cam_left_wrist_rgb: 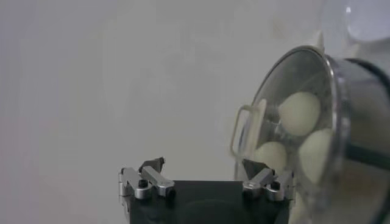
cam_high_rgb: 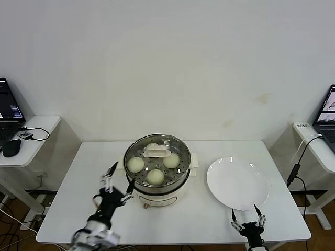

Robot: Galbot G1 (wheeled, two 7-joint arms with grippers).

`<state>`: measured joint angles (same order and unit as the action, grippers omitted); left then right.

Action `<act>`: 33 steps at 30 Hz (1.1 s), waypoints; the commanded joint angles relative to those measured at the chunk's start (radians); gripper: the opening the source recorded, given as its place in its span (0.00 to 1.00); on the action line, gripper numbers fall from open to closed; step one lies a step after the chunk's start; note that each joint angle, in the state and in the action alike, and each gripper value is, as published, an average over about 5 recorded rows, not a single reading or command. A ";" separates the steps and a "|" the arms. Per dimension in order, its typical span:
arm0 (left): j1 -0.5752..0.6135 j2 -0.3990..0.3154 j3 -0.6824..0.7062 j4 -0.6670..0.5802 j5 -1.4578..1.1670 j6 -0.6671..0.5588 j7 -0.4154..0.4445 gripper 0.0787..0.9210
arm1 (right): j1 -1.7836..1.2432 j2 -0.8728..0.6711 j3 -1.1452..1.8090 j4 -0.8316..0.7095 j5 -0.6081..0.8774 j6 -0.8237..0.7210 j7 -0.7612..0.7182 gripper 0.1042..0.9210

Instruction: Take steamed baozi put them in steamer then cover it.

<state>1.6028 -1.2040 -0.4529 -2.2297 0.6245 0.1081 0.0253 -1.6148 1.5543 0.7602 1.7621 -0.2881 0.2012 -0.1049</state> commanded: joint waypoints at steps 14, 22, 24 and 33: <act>0.221 -0.070 -0.252 0.221 -0.975 -0.324 -0.135 0.88 | -0.163 -0.072 -0.128 0.152 0.177 -0.035 -0.046 0.88; 0.239 -0.092 -0.238 0.205 -0.964 -0.313 -0.124 0.88 | -0.187 -0.069 -0.209 0.200 0.230 -0.087 0.012 0.88; 0.237 -0.096 -0.237 0.203 -0.956 -0.305 -0.124 0.88 | -0.187 -0.067 -0.216 0.209 0.227 -0.094 0.023 0.88; 0.230 -0.117 -0.232 0.189 -0.920 -0.240 -0.107 0.88 | -0.181 -0.059 -0.229 0.208 0.229 -0.094 0.035 0.88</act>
<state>1.8241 -1.3020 -0.6789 -2.0519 -0.2759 -0.1689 -0.0931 -1.7834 1.4923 0.5738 1.9461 -0.0821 0.1291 -0.0930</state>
